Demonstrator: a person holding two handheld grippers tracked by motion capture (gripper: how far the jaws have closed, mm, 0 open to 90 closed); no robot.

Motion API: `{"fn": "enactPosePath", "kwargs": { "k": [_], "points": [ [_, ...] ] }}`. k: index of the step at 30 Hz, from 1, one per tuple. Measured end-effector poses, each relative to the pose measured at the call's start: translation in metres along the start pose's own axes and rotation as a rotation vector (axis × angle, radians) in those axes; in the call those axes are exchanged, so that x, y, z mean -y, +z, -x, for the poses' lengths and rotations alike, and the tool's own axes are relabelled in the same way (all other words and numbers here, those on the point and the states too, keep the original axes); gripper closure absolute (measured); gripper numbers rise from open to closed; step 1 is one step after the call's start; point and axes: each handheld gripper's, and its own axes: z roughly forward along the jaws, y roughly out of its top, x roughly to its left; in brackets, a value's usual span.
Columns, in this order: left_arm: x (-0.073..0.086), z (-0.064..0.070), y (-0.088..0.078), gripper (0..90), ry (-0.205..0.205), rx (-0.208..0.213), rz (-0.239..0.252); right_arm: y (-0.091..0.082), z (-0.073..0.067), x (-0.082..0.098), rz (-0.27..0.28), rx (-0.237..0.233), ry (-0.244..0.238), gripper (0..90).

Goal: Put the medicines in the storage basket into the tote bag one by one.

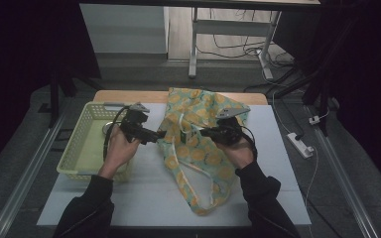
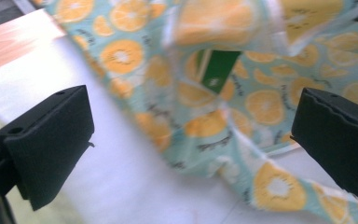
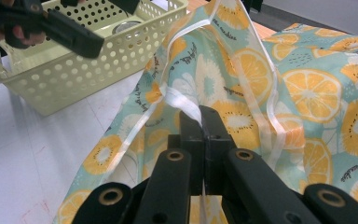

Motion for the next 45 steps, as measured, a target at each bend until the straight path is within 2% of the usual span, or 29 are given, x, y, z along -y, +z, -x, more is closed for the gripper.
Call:
{"fn": "enactPosePath", "kwargs": {
  "k": [5,11,17,21,24,26,32,35,39,43,45],
  "points": [
    [0.009,-0.02,-0.01,0.0,-0.022,-0.042,0.003,0.0,0.0,0.0,0.0,0.001,0.0,89.7],
    [0.021,-0.046,-0.017,0.0,-0.046,-0.095,-0.021,0.0,0.0,0.0,0.0,0.0,-0.001,89.7],
    [0.034,-0.074,-0.02,0.0,-0.1,-0.115,-0.025,0.0,0.0,0.0,-0.001,0.001,-0.001,89.7],
    [0.042,-0.09,-0.019,0.0,-0.121,-0.165,-0.053,0.0,0.0,0.0,-0.001,0.001,-0.002,89.7],
    [0.046,-0.102,-0.019,0.0,-0.164,-0.188,-0.071,0.0,0.0,0.0,0.0,0.0,-0.002,89.7],
    [0.048,-0.11,-0.019,0.0,-0.211,-0.178,-0.102,0.001,0.0,0.0,0.0,0.0,-0.003,89.7],
    [0.055,-0.125,-0.015,0.0,-0.228,-0.214,-0.157,0.002,-0.001,0.0,-0.002,-0.002,-0.001,89.7],
    [0.06,-0.133,-0.012,0.0,-0.26,-0.211,-0.162,0.001,0.0,0.0,0.001,-0.003,0.0,89.7],
    [0.066,-0.14,-0.006,0.0,-0.27,-0.227,-0.205,0.001,0.0,0.0,0.003,-0.003,-0.001,89.7],
    [0.067,-0.143,-0.002,0.0,-0.267,-0.229,-0.23,0.001,-0.001,0.0,0.001,-0.004,-0.001,89.7],
    [0.068,-0.145,0.001,0.0,-0.262,-0.234,-0.259,0.001,-0.001,-0.001,0.001,-0.006,-0.002,89.7]
  ]
}}
